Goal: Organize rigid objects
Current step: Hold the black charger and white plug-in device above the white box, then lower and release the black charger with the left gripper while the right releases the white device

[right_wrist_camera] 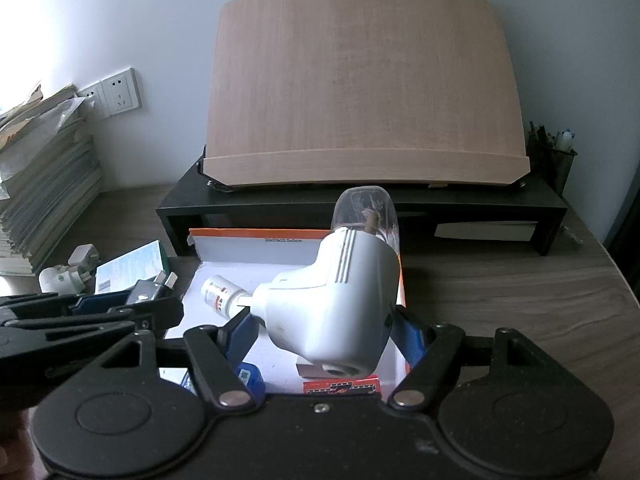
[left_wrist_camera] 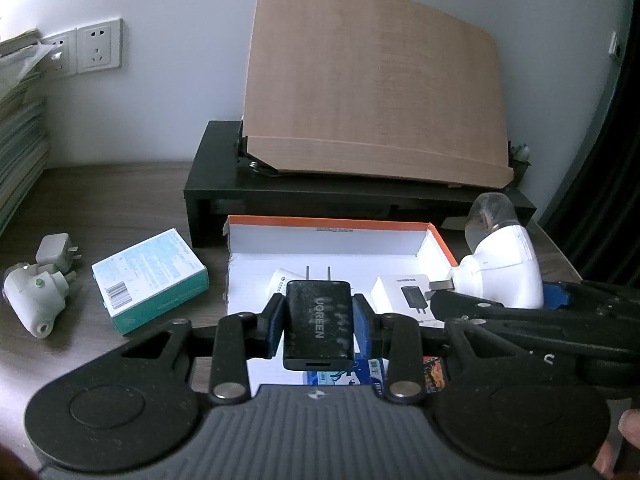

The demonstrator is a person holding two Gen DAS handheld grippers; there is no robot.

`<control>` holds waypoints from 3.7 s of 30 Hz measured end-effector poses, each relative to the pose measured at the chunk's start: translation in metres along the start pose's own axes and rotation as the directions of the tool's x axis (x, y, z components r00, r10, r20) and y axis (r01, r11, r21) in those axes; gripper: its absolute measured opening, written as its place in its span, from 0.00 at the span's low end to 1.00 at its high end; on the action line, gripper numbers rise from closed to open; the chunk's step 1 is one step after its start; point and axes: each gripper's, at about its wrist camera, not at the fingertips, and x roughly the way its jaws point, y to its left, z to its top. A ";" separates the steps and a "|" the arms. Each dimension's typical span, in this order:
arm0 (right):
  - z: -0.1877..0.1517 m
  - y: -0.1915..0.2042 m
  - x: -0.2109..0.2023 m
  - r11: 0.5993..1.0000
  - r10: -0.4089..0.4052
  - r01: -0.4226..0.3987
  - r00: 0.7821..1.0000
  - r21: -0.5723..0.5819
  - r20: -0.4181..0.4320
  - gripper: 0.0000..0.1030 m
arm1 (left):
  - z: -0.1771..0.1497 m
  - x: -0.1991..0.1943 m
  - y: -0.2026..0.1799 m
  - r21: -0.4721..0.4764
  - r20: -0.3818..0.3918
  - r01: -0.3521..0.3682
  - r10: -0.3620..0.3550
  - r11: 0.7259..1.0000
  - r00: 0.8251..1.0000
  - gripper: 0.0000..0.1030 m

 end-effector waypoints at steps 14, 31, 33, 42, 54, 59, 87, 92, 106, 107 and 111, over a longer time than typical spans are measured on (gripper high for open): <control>0.002 -0.002 0.009 1.000 0.003 -0.003 1.000 -0.003 -0.014 0.83 | 0.000 0.002 0.000 -0.001 -0.002 -0.003 0.003 1.000 1.000 0.35; 0.004 -0.002 0.019 1.000 0.012 -0.012 0.999 -0.013 -0.041 0.84 | 0.001 0.006 0.000 -0.001 -0.009 -0.011 0.011 1.000 1.000 0.35; 0.004 -0.001 0.020 1.000 0.013 -0.014 0.999 -0.013 -0.045 0.84 | 0.001 0.007 0.001 -0.003 -0.010 -0.012 0.012 1.000 1.000 0.35; 0.005 -0.002 0.026 0.999 0.020 -0.022 0.998 -0.024 -0.060 0.84 | 0.002 0.009 0.001 -0.006 -0.013 -0.019 0.019 1.000 1.000 0.35; 0.008 -0.005 0.043 0.999 0.025 -0.029 0.996 -0.043 -0.090 0.84 | 0.008 0.019 0.005 -0.023 -0.016 -0.036 0.036 0.999 0.999 0.35; 0.009 -0.009 0.050 0.998 0.025 -0.031 0.994 -0.051 -0.103 0.84 | 0.010 0.025 0.006 -0.029 -0.022 -0.041 0.040 0.999 0.999 0.35; -0.003 -0.031 -0.013 0.996 -0.041 0.043 0.999 -0.076 0.027 0.86 | 0.033 0.085 -0.030 0.026 -0.085 0.026 -0.024 0.999 0.996 0.36; -0.007 -0.026 -0.025 0.996 -0.058 0.061 0.997 -0.062 0.042 0.86 | 0.034 0.070 -0.028 0.015 -0.072 0.026 -0.025 1.000 0.997 0.52; -0.003 0.033 -0.033 0.999 -0.004 0.006 0.999 -0.041 0.047 0.88 | 0.030 0.006 0.023 -0.030 -0.052 -0.087 0.086 0.996 0.995 0.89; -0.003 0.039 -0.031 0.999 0.004 -0.002 0.999 -0.045 0.046 0.88 | 0.029 0.003 0.029 -0.039 -0.053 -0.097 0.095 0.995 0.994 0.89; -0.003 0.063 -0.027 0.997 0.032 -0.029 0.999 -0.065 0.040 0.88 | 0.023 -0.009 0.053 -0.075 -0.051 -0.124 0.120 0.989 0.991 0.90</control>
